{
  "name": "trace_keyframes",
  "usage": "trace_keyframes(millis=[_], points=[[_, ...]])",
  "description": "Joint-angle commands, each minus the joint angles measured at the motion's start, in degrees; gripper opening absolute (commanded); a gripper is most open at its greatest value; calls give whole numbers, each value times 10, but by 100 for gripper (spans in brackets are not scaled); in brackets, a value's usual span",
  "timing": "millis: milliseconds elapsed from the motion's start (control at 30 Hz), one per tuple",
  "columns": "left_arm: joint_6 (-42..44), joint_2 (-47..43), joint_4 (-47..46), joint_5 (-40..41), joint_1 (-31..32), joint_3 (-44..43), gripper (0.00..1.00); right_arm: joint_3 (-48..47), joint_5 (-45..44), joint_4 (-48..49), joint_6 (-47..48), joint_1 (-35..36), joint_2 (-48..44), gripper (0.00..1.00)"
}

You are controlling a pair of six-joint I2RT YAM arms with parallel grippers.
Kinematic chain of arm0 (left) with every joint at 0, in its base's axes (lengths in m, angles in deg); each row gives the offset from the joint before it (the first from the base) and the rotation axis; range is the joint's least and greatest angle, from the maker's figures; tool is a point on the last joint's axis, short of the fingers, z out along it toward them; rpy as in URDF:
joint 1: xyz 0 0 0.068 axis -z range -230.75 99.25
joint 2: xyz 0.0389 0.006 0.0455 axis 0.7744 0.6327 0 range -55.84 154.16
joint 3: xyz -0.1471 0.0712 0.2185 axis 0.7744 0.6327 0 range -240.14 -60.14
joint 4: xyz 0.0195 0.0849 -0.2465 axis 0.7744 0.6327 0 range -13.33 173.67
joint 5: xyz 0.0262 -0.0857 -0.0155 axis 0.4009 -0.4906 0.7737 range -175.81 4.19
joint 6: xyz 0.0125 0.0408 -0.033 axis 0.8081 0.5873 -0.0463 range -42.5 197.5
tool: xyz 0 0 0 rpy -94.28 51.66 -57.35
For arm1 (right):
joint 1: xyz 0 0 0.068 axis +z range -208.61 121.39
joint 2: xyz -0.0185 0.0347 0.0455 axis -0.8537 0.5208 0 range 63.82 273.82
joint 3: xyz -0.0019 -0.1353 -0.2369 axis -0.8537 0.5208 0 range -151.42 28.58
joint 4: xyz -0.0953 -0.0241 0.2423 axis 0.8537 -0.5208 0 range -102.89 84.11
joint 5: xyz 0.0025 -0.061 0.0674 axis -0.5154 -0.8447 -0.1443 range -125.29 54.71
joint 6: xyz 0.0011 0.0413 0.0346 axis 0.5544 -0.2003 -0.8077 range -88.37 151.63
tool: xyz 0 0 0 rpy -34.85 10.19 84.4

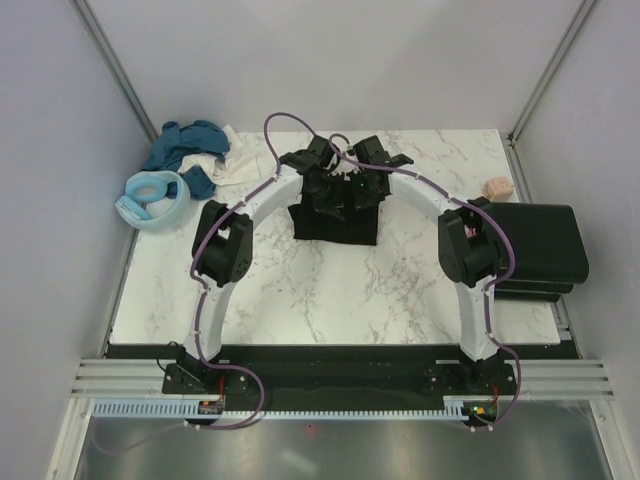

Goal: Fold and stack the t-shirts

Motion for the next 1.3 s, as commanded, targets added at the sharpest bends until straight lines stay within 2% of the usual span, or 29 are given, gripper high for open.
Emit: trace_keyframes(millis=[0, 133, 267, 400, 433, 467, 533, 567, 600, 800, 833, 1033, 1133, 1200, 1267], points=[[30, 18, -28, 13, 18, 29, 2, -48, -21, 30, -7, -2, 48, 0], [31, 28, -35, 24, 42, 68, 2, -83, -34, 28, -16, -2, 87, 0], [13, 1, -52, 32, 50, 150, 2, -93, -50, 23, -34, -8, 98, 0], [-5, -17, -59, 34, 50, 192, 2, -104, -50, 14, -38, -15, 116, 0], [-10, -21, -58, 25, 50, 196, 2, -107, -48, 10, -37, -16, 117, 5], [-12, -29, -57, 20, 50, 204, 2, -114, -49, 11, -35, -19, 118, 17], [-17, -40, -58, 14, 51, 215, 2, -126, -42, 12, -32, -24, 111, 20], [-18, -47, -57, 16, 51, 226, 2, -137, -31, 13, -31, -29, 106, 29], [-18, -61, -59, 17, 51, 230, 2, -143, -26, 17, -32, -30, 92, 32], [-17, -117, -55, 32, 38, 222, 2, -165, 4, 25, -45, -31, 13, 38], [-20, -130, -54, 33, 33, 212, 5, -165, 8, 23, -47, -31, 5, 38], [-23, -128, -31, 34, 2, 134, 10, -140, 28, -25, -58, -17, -43, 29], [-22, -114, -20, 31, -15, 83, 10, -105, 18, -44, -50, 17, -69, 7], [-24, -98, -11, 28, -26, 52, 10, -94, 6, -56, -50, 41, -90, 1], [-23, -77, -2, 23, -32, 5, 11, -75, 3, -55, -59, 52, -110, 1]])
